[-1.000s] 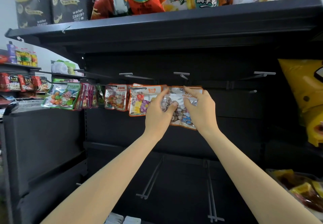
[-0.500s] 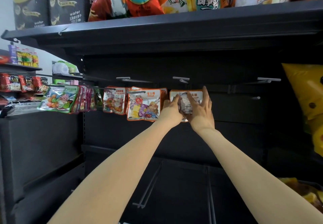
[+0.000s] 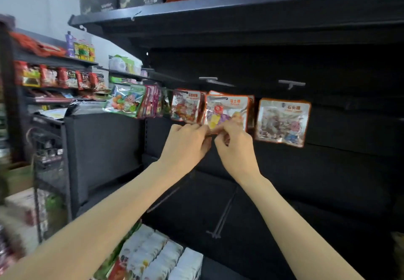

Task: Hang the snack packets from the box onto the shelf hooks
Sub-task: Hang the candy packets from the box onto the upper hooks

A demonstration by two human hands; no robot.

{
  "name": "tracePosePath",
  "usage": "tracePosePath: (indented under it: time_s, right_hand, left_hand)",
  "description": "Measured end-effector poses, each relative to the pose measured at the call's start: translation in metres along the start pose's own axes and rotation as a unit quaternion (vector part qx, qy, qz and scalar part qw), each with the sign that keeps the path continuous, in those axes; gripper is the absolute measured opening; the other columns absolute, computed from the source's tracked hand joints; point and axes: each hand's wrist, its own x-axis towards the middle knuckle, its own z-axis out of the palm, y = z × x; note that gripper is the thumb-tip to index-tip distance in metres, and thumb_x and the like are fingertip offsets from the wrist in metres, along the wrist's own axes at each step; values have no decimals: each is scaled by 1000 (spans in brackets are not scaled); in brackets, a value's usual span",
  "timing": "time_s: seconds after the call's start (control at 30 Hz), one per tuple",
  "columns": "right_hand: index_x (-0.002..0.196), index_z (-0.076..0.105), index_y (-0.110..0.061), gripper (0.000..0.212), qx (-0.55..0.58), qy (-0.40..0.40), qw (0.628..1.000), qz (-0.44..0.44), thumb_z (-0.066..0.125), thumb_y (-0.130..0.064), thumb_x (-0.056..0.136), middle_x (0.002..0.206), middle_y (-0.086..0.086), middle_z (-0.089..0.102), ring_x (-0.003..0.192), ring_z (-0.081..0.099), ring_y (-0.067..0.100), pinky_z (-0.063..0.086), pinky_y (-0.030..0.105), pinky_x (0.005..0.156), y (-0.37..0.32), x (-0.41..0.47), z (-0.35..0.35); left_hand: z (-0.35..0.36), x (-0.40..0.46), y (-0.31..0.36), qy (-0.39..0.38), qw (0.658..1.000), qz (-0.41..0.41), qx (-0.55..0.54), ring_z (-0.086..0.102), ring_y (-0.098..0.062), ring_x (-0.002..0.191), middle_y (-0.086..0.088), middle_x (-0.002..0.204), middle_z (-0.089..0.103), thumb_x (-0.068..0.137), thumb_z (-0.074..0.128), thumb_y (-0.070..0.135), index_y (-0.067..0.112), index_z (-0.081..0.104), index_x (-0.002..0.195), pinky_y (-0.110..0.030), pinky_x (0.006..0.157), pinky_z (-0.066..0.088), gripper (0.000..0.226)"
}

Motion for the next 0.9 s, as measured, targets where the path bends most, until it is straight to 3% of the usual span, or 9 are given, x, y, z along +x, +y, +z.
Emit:
tracePosePath:
  time_s: [0.23, 0.37, 0.57, 0.67, 0.73, 0.77, 0.83, 0.9]
  right_hand:
    - [99, 63, -14, 18, 72, -195, 977, 42, 46, -13, 92, 96, -2, 58, 85, 55, 13, 47, 32, 77, -81, -33, 163]
    - [105, 65, -12, 23, 86, -326, 940, 54, 46, -14, 93, 105, 4, 63, 95, 59, 21, 49, 39, 84, -130, -66, 285]
    - [107, 66, -8, 27, 109, -456, 877, 105, 45, -12, 91, 109, 10, 67, 104, 60, 27, 48, 39, 89, -194, -122, 438]
    - [103, 64, -6, 24, 96, -518, 846, 85, 44, -9, 91, 112, 15, 65, 106, 59, 31, 44, 34, 82, -213, -148, 490]
    - [100, 61, -13, 18, 72, -569, 816, 66, 45, -10, 92, 113, 14, 63, 107, 57, 30, 36, 30, 71, -219, -164, 519]
    - [108, 59, -12, 20, 71, -591, 801, 69, 46, -10, 92, 114, 13, 61, 107, 56, 30, 34, 28, 69, -220, -171, 532]
    - [132, 46, -9, 42, 55, -632, 770, 67, 51, -9, 90, 123, 12, 57, 113, 53, 29, 40, 29, 76, -219, -186, 560]
    - [143, 34, -10, 59, 37, -678, 732, 56, 56, -10, 88, 132, 14, 52, 121, 50, 30, 45, 34, 91, -219, -197, 583]
  left_hand:
    - [-21, -134, -174, -108, 972, -206, 12, 65, -21, 84, 3, 87, 69, 88, 55, 23, 23, 65, 94, -36, 79, 48, 12]
    - [-21, -236, -289, -161, 918, -357, -66, 64, -25, 76, 4, 75, 65, 85, 54, 27, 35, 56, 73, -35, 74, 52, 14]
    - [-31, -356, -415, -291, 832, -470, -40, 61, -27, 80, -9, 79, 64, 88, 50, 10, 12, 60, 72, -32, 69, 44, 19]
    - [-29, -396, -449, -342, 811, -473, -28, 55, -24, 81, -9, 88, 63, 88, 51, 16, 13, 57, 81, -32, 74, 42, 9]
    - [-20, -421, -464, -386, 794, -469, -38, 58, -29, 97, -14, 108, 64, 90, 48, 14, 8, 61, 104, -33, 83, 45, 20]
    - [-15, -432, -468, -416, 781, -464, -41, 56, -29, 106, -15, 118, 61, 91, 49, 13, 7, 57, 119, -33, 88, 44, 30]
    - [-6, -448, -476, -482, 749, -454, -40, 51, -29, 117, -14, 129, 54, 91, 53, 17, 8, 44, 136, -33, 94, 41, 46]
    - [3, -462, -486, -521, 724, -451, -32, 48, -30, 121, -15, 133, 51, 91, 56, 22, 8, 42, 137, -35, 98, 41, 50]
